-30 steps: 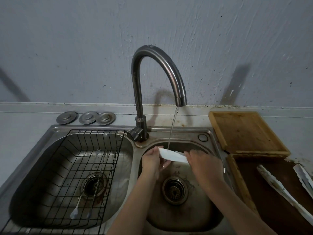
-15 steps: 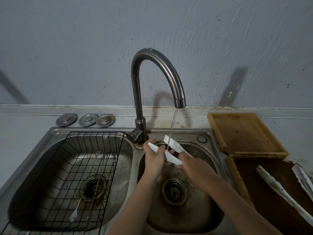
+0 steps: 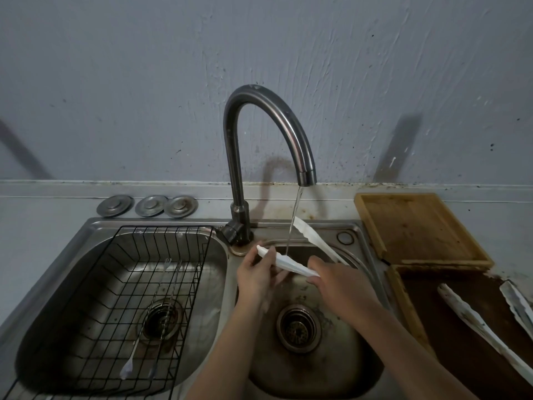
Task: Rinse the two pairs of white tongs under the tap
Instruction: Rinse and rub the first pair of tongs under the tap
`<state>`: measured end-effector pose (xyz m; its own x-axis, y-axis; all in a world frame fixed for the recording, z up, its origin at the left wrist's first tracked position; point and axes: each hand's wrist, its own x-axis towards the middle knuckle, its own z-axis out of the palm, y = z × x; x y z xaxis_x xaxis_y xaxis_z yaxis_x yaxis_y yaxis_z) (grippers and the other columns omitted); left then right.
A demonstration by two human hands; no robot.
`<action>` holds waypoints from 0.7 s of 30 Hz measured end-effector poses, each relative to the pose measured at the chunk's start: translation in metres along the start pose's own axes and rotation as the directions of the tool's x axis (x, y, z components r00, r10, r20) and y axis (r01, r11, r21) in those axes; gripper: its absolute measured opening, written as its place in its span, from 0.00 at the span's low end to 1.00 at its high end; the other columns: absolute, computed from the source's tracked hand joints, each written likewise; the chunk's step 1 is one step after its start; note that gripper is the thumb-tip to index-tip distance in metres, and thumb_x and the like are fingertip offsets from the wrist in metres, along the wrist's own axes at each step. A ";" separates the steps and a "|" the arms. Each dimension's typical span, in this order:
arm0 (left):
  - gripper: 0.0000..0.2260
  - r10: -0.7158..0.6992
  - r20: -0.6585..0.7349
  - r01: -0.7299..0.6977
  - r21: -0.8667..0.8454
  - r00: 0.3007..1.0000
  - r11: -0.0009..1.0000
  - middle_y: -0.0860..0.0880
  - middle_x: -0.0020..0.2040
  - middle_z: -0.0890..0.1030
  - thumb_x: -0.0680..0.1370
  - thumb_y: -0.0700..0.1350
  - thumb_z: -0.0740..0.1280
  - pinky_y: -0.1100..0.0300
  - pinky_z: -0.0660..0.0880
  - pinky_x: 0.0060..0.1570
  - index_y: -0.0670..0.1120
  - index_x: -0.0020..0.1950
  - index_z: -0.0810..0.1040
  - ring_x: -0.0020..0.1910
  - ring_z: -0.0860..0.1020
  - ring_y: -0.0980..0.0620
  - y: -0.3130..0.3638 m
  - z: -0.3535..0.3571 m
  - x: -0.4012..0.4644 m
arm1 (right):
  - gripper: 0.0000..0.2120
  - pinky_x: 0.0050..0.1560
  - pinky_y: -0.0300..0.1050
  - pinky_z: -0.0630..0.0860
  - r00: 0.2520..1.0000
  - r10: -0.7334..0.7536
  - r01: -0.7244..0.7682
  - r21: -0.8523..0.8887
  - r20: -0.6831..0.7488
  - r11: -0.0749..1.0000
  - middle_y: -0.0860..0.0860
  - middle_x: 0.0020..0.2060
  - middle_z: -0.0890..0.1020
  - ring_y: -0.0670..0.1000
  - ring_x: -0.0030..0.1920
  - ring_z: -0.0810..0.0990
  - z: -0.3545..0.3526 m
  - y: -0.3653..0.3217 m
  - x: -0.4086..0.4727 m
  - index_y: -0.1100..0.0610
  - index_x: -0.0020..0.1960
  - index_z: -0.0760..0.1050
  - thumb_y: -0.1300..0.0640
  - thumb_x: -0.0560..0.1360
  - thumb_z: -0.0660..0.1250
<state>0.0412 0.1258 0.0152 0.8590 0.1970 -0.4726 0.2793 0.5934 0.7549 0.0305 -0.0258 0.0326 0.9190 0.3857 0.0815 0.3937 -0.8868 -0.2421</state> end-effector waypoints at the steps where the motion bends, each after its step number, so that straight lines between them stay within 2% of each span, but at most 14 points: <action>1: 0.13 -0.004 0.002 0.004 -0.021 1.000 1.000 0.39 0.44 0.82 0.78 0.39 0.64 0.60 0.81 0.32 0.40 0.63 0.74 0.36 0.83 0.47 0.000 -0.001 -0.001 | 0.06 0.27 0.39 0.60 1.000 0.006 -0.006 -0.005 0.002 1.000 0.44 0.31 0.71 0.47 0.33 0.72 -0.001 0.001 -0.001 0.50 0.50 0.67 0.48 0.79 0.57; 4: 0.11 -0.009 -0.015 0.008 -0.067 1.000 0.998 0.35 0.49 0.81 0.79 0.43 0.63 0.59 0.81 0.33 0.37 0.57 0.75 0.31 0.84 0.49 -0.003 -0.001 0.000 | 0.06 0.31 0.42 0.66 0.999 0.030 -0.030 -0.013 -0.021 0.999 0.48 0.38 0.81 0.48 0.38 0.79 -0.001 0.006 -0.004 0.49 0.50 0.69 0.48 0.79 0.57; 6: 0.09 -0.006 -0.017 0.005 -0.049 1.000 0.999 0.37 0.46 0.82 0.79 0.43 0.63 0.60 0.81 0.34 0.38 0.53 0.77 0.32 0.83 0.48 -0.005 -0.002 0.000 | 0.06 0.34 0.43 0.70 0.996 0.073 -0.072 0.018 -0.060 0.997 0.48 0.39 0.82 0.48 0.40 0.80 0.000 0.012 -0.006 0.49 0.49 0.71 0.48 0.78 0.59; 8: 0.07 0.007 0.032 -0.008 0.043 0.999 0.999 0.41 0.40 0.82 0.78 0.42 0.64 0.62 0.81 0.34 0.40 0.48 0.79 0.34 0.82 0.49 -0.005 -0.004 0.000 | 0.04 0.38 0.44 0.73 0.986 0.148 -0.138 0.126 -0.081 0.982 0.46 0.40 0.82 0.47 0.42 0.80 0.001 0.024 -0.009 0.49 0.49 0.73 0.50 0.77 0.61; 10: 0.07 0.030 0.135 -0.057 0.194 0.990 0.979 0.45 0.34 0.83 0.78 0.40 0.64 0.62 0.81 0.35 0.39 0.46 0.80 0.32 0.81 0.52 -0.004 -0.006 -0.002 | 0.04 0.42 0.41 0.74 0.978 0.205 -0.186 0.294 -0.033 0.937 0.43 0.41 0.80 0.45 0.44 0.78 0.003 0.036 -0.012 0.50 0.51 0.76 0.53 0.77 0.63; 12: 0.08 0.014 0.229 -0.092 0.334 0.973 0.938 0.48 0.28 0.82 0.78 0.38 0.63 0.62 0.80 0.36 0.35 0.49 0.80 0.29 0.81 0.55 0.001 -0.006 -0.003 | 0.03 0.39 0.36 0.71 0.978 0.207 -0.202 0.387 0.030 0.900 0.42 0.39 0.78 0.44 0.40 0.77 0.007 0.043 -0.016 0.47 0.45 0.74 0.54 0.77 0.63; 15: 0.08 -0.040 0.275 -0.085 0.427 0.961 0.900 0.49 0.27 0.83 0.78 0.33 0.60 0.65 0.80 0.35 0.36 0.49 0.79 0.29 0.82 0.57 0.010 -0.001 -0.006 | 0.12 0.35 0.38 0.68 0.971 0.240 -0.221 0.459 0.017 0.861 0.47 0.31 0.77 0.46 0.34 0.76 0.012 0.044 -0.018 0.44 0.36 0.69 0.53 0.77 0.62; 18: 0.07 0.042 0.228 -0.140 0.433 0.973 0.890 0.47 0.31 0.83 0.74 0.30 0.66 0.62 0.79 0.38 0.34 0.51 0.79 0.30 0.81 0.56 0.011 0.001 -0.005 | 0.11 0.33 0.37 0.66 0.967 0.255 -0.224 0.451 -0.008 0.864 0.46 0.29 0.75 0.44 0.33 0.75 0.016 0.040 -0.014 0.46 0.36 0.70 0.53 0.77 0.63; 21: 0.05 0.157 0.193 -0.236 0.520 0.969 0.821 0.45 0.36 0.84 0.71 0.36 0.73 0.57 0.81 0.42 0.43 0.44 0.81 0.34 0.82 0.52 0.005 -0.002 -0.009 | 0.08 0.33 0.36 0.67 0.970 0.243 -0.216 0.424 -0.010 0.879 0.45 0.29 0.75 0.42 0.33 0.75 0.018 0.037 -0.010 0.48 0.39 0.72 0.51 0.77 0.62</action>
<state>0.0341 0.1282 0.0224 0.9586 0.1332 -0.2518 0.2495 0.0342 0.9678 0.0354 -0.0582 0.0057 0.9873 0.1560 0.0296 0.1385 -0.7551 -0.6408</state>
